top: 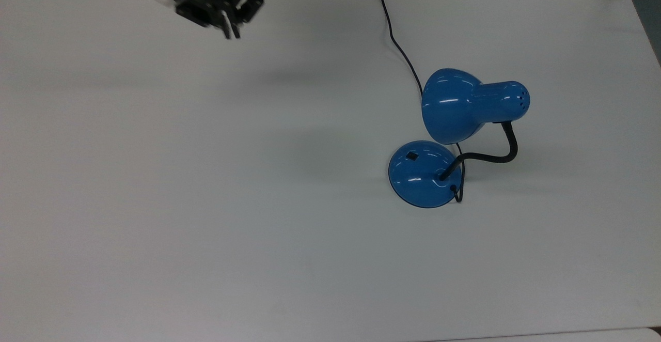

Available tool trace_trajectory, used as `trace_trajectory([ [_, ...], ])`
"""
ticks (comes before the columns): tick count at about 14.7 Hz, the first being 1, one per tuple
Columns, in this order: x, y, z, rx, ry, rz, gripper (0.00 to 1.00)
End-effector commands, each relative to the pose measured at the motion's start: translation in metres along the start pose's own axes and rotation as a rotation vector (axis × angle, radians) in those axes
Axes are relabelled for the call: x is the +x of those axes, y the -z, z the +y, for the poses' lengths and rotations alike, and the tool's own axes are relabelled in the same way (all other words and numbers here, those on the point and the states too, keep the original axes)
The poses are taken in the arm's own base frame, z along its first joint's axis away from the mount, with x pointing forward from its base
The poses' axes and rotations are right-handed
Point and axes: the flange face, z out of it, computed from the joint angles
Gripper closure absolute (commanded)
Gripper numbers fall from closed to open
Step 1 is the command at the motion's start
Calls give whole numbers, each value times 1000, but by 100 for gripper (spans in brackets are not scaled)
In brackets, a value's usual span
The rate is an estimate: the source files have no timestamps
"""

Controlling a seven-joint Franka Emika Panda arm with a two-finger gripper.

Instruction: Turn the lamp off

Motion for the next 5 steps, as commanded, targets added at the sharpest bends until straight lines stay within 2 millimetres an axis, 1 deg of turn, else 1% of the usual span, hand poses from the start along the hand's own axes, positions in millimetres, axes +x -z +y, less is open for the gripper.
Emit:
trace_trajectory([
  [1,-20,30,20,-12,-88,25,0],
  [3,-26,38,23,-11,-174,38,0],
  [5,-27,39,27,-12,-247,43,0],
])
